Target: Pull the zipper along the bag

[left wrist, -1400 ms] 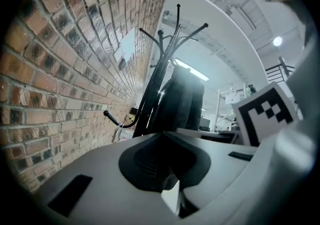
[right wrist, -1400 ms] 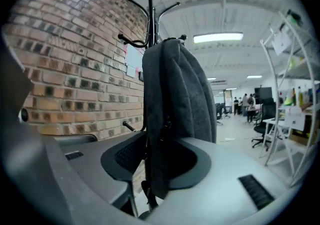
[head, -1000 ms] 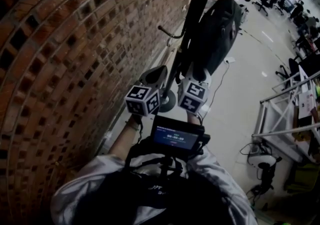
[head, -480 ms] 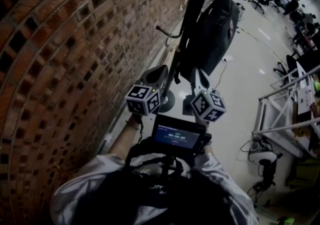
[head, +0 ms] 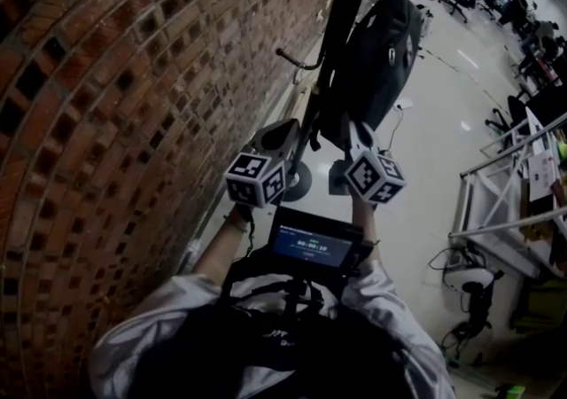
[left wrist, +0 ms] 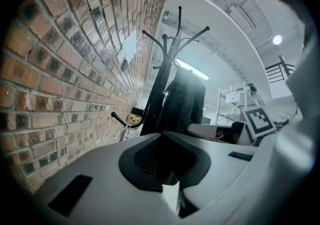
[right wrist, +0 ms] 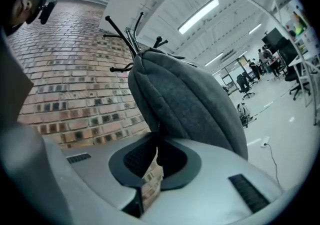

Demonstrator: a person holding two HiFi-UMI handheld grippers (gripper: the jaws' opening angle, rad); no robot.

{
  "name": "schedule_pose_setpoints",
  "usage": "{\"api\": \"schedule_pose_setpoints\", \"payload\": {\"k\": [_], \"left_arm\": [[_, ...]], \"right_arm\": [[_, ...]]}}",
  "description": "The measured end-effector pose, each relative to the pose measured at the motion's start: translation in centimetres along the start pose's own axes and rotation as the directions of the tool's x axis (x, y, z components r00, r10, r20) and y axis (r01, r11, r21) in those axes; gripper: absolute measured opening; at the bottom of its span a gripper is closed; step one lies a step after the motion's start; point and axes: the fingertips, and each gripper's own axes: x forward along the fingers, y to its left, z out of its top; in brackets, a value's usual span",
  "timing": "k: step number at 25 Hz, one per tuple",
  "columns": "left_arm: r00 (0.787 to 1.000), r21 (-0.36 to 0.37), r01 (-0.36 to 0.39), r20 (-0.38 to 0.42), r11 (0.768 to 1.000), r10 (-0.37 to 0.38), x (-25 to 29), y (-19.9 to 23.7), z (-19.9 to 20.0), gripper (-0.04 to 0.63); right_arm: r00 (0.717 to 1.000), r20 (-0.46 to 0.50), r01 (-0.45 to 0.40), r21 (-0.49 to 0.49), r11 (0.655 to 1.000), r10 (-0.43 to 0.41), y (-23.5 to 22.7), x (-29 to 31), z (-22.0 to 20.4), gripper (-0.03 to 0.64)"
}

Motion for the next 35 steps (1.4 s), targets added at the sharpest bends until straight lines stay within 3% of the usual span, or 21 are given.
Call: {"api": "schedule_pose_setpoints", "payload": {"k": [4,9,15,22,30,35], "left_arm": [[1.000,0.000,-0.018,-0.013,1.000,0.018,-0.3,0.5,0.1,0.008],[1.000,-0.002,-0.010,-0.002,1.000,0.010,-0.2,0.6,0.0,0.008],[1.000,-0.007,-0.015,-0.009,1.000,0.015,-0.4,0.8,0.0,0.008],[1.000,-0.024,-0.005,0.013,1.000,0.005,0.1,0.9,0.3,0.008],[1.000,-0.025,0.015,0.019,1.000,-0.014,0.7,0.0,0.6,0.008],[1.000,-0.037,0.014,0.027,0.999,-0.013,0.8,-0.1,0.2,0.008]], "right_arm": [[1.000,-0.017,-0.008,0.089,0.996,0.010,-0.3,0.7,0.0,0.008],[0.996,-0.082,0.031,0.057,0.998,-0.026,0.2,0.8,0.6,0.005],[0.990,-0.090,-0.098,0.138,0.986,0.111,2.1,-1.5,1.5,0.005],[0.981,-0.108,-0.141,0.193,0.971,0.163,2.8,-2.1,4.0,0.018],[0.970,-0.164,-0.154,0.169,0.974,0.182,4.2,-2.4,5.4,0.026],[0.959,-0.154,-0.189,0.284,0.940,0.240,4.9,-2.2,6.7,0.028]]}}
